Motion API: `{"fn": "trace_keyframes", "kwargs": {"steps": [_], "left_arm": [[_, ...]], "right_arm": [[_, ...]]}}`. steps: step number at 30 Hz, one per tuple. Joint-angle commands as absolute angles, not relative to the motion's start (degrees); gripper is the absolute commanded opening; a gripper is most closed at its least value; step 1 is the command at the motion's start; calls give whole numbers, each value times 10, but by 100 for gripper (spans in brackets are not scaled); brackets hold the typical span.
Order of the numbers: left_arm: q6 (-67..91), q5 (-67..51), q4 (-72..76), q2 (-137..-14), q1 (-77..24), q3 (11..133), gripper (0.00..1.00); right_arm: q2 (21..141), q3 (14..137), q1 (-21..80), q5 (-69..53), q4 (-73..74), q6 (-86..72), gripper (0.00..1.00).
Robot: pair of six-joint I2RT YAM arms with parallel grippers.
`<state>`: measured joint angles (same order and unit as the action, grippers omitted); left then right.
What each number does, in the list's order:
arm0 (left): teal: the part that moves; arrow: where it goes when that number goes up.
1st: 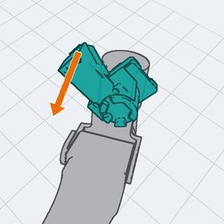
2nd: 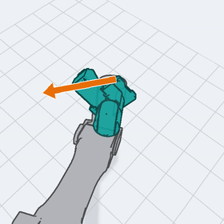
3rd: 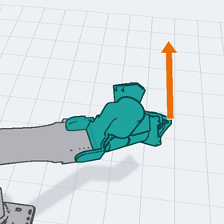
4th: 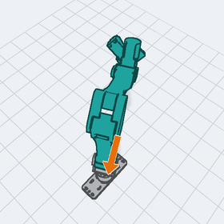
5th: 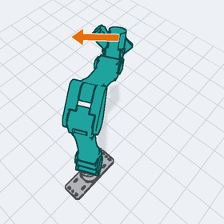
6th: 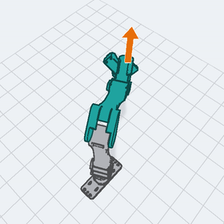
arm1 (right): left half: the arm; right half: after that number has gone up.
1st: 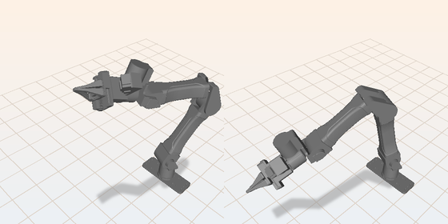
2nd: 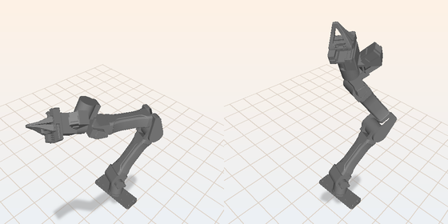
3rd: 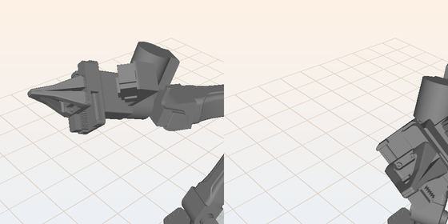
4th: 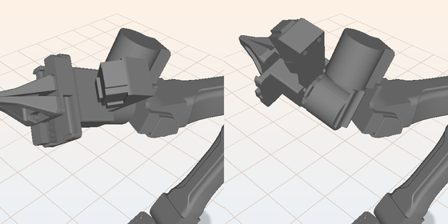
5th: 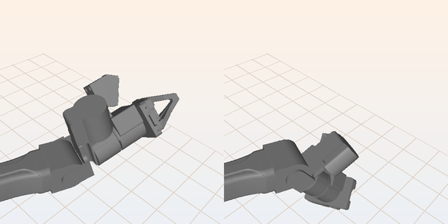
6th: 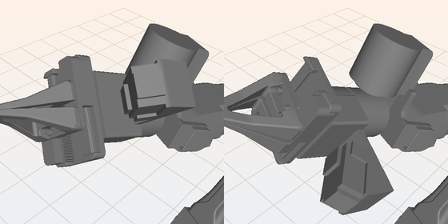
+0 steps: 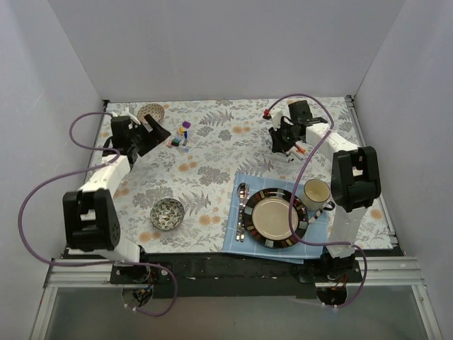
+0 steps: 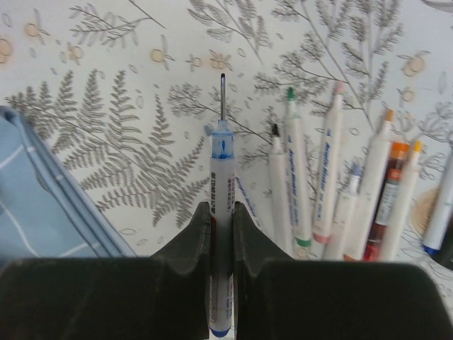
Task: Open the pen caps
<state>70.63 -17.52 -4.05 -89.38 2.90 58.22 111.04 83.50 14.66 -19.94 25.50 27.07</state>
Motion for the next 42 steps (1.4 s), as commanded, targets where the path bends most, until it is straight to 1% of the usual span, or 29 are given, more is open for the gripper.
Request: {"fn": "trace_keyframes", "kwargs": {"steps": [1, 3, 5, 8, 10, 16, 19, 20, 22, 28, 30, 31, 33, 34, 36, 37, 39, 40, 42], "left_arm": [[675, -139, -31, -752, 32, 542, 93], [677, -142, -35, -722, 33, 506, 98], [678, -149, -38, -683, 32, 475, 98], [668, -142, -57, -645, 33, 458, 98], [659, -140, -64, -629, 32, 447, 98], [651, -130, -70, -585, 33, 420, 98], [657, -120, -77, -585, 33, 420, 98], [657, -120, -79, -586, 32, 421, 98], [659, -123, -80, -586, 33, 421, 98], [664, -156, -79, -579, 33, 419, 98], [696, -177, -77, -577, 32, 418, 98], [703, -214, -70, -577, 32, 418, 98], [718, -248, -64, -580, 33, 430, 98], [719, -261, -69, -582, 33, 436, 98], [713, -280, -72, -574, 33, 454, 98], [710, -280, -79, -569, 32, 460, 98], [702, -279, -87, -555, 32, 478, 98], [701, -279, -94, -550, 32, 484, 98], [696, -290, -104, -538, 31, 501, 98]], "right_arm": [[1115, 860, 141, -153, 262, 307, 6], [1128, 871, 143, -138, 266, 315, 10], [1140, 876, 147, -115, 266, 323, 16], [1152, 878, 150, -107, 269, 331, 21], [1157, 880, 154, -103, 272, 335, 24], [1171, 888, 158, -74, 272, 337, 27], [1175, 890, 158, -55, 272, 343, 34], [1173, 891, 158, -45, 272, 345, 39], [1170, 889, 158, -39, 270, 345, 43], [1122, 883, 157, -47, 274, 348, 43], [1085, 882, 152, -66, 280, 349, 45], [1069, 881, 149, -75, 280, 349, 46], [1005, 858, 136, -95, 260, 348, 49], [952, 847, 131, -103, 251, 347, 55], [893, 797, 112, -126, 209, 333, 66], [831, 773, 104, -136, 189, 329, 79], [772, 734, 80, -164, 161, 319, 92], [719, 696, 70, -167, 130, 301, 98], [673, 666, 38, -179, 108, 267, 98]]}}
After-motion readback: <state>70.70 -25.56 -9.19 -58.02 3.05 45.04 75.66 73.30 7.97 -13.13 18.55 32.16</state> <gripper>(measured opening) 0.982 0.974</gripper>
